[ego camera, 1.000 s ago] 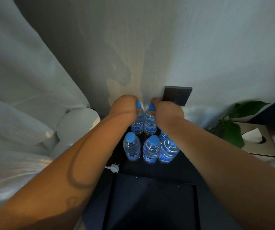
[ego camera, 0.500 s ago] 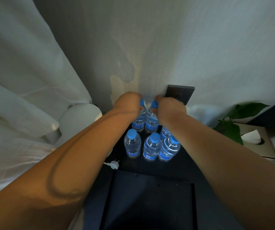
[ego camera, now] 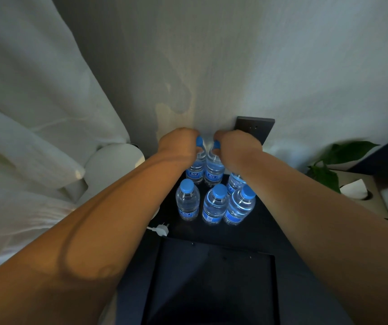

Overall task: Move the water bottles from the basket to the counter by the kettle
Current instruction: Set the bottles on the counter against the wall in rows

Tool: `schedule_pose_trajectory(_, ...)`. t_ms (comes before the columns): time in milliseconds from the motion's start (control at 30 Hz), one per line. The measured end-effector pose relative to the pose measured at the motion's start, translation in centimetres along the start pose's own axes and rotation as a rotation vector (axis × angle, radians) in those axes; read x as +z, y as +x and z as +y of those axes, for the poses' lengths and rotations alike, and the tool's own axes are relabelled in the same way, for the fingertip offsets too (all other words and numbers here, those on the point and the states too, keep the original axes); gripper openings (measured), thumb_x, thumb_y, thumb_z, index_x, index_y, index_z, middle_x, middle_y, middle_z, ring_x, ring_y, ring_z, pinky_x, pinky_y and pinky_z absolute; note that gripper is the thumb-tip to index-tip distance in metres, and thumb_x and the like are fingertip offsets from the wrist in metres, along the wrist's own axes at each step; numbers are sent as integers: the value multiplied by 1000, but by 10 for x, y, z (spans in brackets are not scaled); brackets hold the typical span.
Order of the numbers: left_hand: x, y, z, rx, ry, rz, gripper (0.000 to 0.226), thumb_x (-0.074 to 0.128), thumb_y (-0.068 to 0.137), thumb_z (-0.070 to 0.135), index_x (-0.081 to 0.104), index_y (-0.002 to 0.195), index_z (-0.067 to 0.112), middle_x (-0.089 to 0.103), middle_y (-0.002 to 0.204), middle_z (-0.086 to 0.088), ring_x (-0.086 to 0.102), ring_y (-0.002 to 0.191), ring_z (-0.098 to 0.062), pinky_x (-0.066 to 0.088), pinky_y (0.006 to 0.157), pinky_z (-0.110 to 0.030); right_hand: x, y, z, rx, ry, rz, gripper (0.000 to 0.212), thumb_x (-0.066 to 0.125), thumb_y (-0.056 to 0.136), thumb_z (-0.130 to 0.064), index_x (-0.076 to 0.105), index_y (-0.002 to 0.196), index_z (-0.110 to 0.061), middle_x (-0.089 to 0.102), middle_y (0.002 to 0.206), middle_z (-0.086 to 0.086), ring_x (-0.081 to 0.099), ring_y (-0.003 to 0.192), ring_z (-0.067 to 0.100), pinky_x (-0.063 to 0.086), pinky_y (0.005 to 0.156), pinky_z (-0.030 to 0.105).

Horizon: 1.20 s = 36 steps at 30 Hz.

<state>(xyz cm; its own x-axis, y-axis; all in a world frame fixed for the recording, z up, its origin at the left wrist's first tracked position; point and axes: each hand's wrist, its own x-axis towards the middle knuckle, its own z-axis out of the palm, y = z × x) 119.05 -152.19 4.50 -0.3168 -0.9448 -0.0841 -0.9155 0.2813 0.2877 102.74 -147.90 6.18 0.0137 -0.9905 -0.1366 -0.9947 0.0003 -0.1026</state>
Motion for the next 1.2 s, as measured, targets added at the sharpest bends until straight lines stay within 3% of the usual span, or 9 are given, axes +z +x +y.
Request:
schedule_pose_trajectory(133,1,-1,-1,5,-11,9,14,66,97,27,69,104,15,67,100,-6,60,89,-24,46,73,-33,2,-1,-7,52,-15,7,32,57,107,-41,63,125,-15,66,103,7,66,97,28,44,73,35)
schedule_pose_trajectory(300,3,-2,-3,12,-49,21,19,65,98,27,69,110,14,66,103,-6,62,94,-25,44,74,-31,5,-2,-11,91,-58,-10,35,55,106,-48,67,114,-15,53,81,0,59,84,24,44,71,35)
schedule_pose_trajectory(467,3,-1,-3,14,-57,22,17,64,98,26,69,107,12,67,102,-7,58,89,-22,41,73,-31,5,-4,-2,28,-18,21,22,61,104,-32,60,122,-18,47,75,-3,59,81,24,45,67,35)
schedule_pose_trajectory(567,4,-1,-2,25,-54,17,15,63,98,22,69,106,10,66,101,-8,58,89,-23,40,72,-30,5,-3,1,14,-18,41,26,63,104,-25,58,129,-17,50,79,-3,56,79,24,46,66,35)
schedule_pose_trajectory(767,0,-3,-4,29,-55,6,15,66,96,28,70,105,17,68,100,-4,63,91,-25,53,80,-36,6,-2,-1,64,30,44,36,56,107,-42,59,127,-12,58,95,7,57,87,27,44,71,36)
schedule_pose_trajectory(1200,-5,-8,1,21,-74,-12,16,66,98,27,70,109,15,68,103,-5,63,93,-26,53,82,-37,6,-4,-2,113,23,62,46,55,103,-58,62,118,-15,55,87,1,57,81,22,46,68,36)
